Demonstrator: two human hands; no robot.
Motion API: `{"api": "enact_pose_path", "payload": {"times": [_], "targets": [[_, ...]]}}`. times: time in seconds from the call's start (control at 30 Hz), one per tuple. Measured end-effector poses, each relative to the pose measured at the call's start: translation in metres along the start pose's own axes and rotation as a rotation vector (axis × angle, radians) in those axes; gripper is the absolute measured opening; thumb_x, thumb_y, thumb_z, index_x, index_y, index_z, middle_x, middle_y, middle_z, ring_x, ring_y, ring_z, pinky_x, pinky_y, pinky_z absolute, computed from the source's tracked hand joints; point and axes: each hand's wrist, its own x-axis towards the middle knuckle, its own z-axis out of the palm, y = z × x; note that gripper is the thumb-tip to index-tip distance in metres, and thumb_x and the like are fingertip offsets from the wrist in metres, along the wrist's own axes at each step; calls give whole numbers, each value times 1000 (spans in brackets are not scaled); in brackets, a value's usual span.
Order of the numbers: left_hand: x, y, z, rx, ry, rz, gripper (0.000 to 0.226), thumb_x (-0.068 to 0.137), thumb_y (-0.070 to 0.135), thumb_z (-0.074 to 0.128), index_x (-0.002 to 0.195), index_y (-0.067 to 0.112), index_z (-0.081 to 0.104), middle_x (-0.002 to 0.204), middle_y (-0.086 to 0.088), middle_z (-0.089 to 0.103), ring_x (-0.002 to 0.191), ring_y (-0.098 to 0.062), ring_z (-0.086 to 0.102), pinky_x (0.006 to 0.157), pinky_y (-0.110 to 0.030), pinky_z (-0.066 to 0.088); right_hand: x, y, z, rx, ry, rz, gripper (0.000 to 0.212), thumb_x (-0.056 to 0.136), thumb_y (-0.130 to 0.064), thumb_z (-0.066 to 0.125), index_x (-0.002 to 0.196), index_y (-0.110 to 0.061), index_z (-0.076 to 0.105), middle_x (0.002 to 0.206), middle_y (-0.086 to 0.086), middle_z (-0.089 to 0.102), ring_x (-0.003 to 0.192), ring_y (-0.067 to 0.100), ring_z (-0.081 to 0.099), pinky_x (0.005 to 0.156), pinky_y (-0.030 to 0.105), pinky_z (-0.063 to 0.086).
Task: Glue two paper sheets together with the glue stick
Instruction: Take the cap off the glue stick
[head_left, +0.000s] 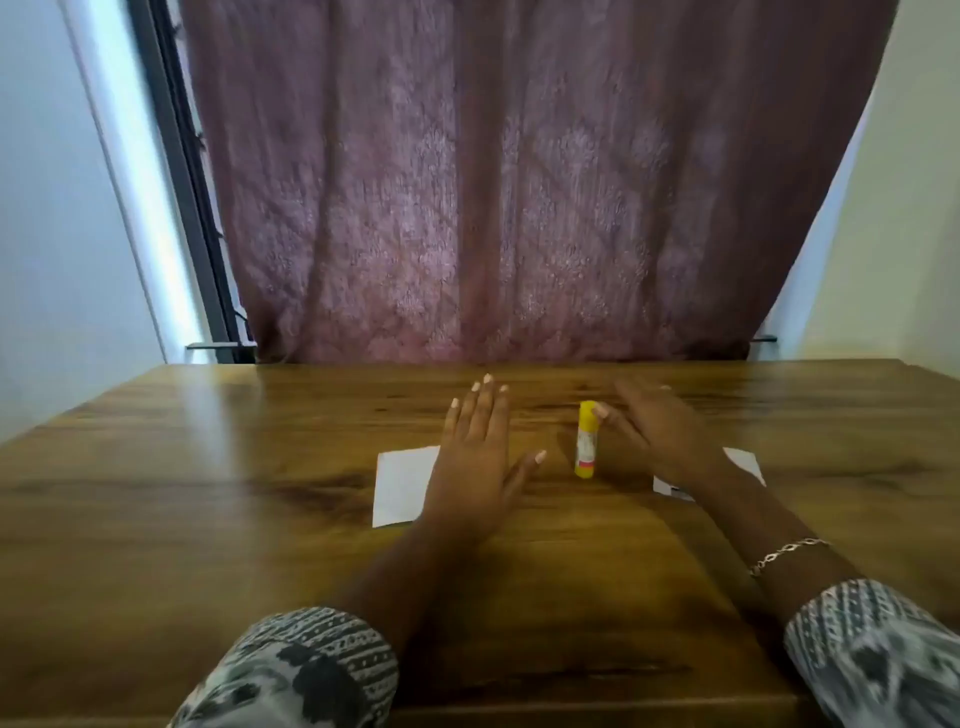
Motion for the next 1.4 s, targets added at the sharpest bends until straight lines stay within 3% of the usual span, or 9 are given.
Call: {"api": "enact_pose_path", "payload": {"times": [0.3,0.53,0.6,0.7,0.8,0.93,1.07,1.17,1.4], "targets": [[-13,5,-10,49,4,55,65,93,48,36,145,14,16,156,-7,15,145,-19,6,109,-25,-11,0,-15,12,-156,-38,3,32,92,-36,43,112,-12,48,101,13,64,90,31,60,63,29,36],[2,8,-14,-40,-30,30,56,92,37,46,138,9,33,147,-12,35,139,-24,24,115,-28,15,12,-31,12,346,-9,-1,6,88,-25,55,84,-22,53,74,1,62,68,24,60,64,39,48],[7,9,-9,-138,-22,2,49,89,36,52,130,10,46,135,-11,50,129,-25,38,108,-32,29,13,-35,16,467,-13,-20,10,87,-21,56,80,-28,54,74,-2,63,68,20,61,64,39,50],[11,7,4,-316,18,-73,38,82,37,60,111,12,61,109,-9,66,101,-23,58,82,-35,46,7,-37,27,637,-12,-23,17,87,-12,56,80,-28,54,71,-5,60,59,2,57,56,19,45],[13,3,9,-394,51,-125,31,77,39,60,90,11,66,84,-10,70,76,-26,61,63,-37,46,3,-40,33,802,-57,-17,11,88,-5,52,85,-15,54,75,1,60,58,-4,58,51,9,44],[14,1,7,-374,73,-113,19,79,27,66,93,14,69,88,-7,72,78,-23,63,66,-36,49,3,-41,34,678,-23,-81,8,88,-12,54,83,-18,53,70,-3,59,56,-3,56,49,7,40],[16,-3,8,-353,15,-81,23,82,26,64,102,15,68,94,-8,72,85,-24,64,70,-35,49,4,-34,38,531,-42,-143,9,88,-15,54,90,-22,50,77,-8,58,66,6,55,60,23,40],[17,-9,7,-297,-23,-80,30,83,29,63,111,17,64,102,-6,71,91,-22,63,75,-35,49,5,-30,37,497,-118,-186,13,87,-16,57,92,-25,48,83,-15,55,75,4,53,63,16,39],[14,-11,6,-236,24,-47,28,80,31,65,105,18,66,99,-5,72,88,-23,63,73,-38,51,4,-35,35,546,-21,-106,9,87,-17,57,79,-21,55,65,0,61,59,13,57,58,31,47]]}}
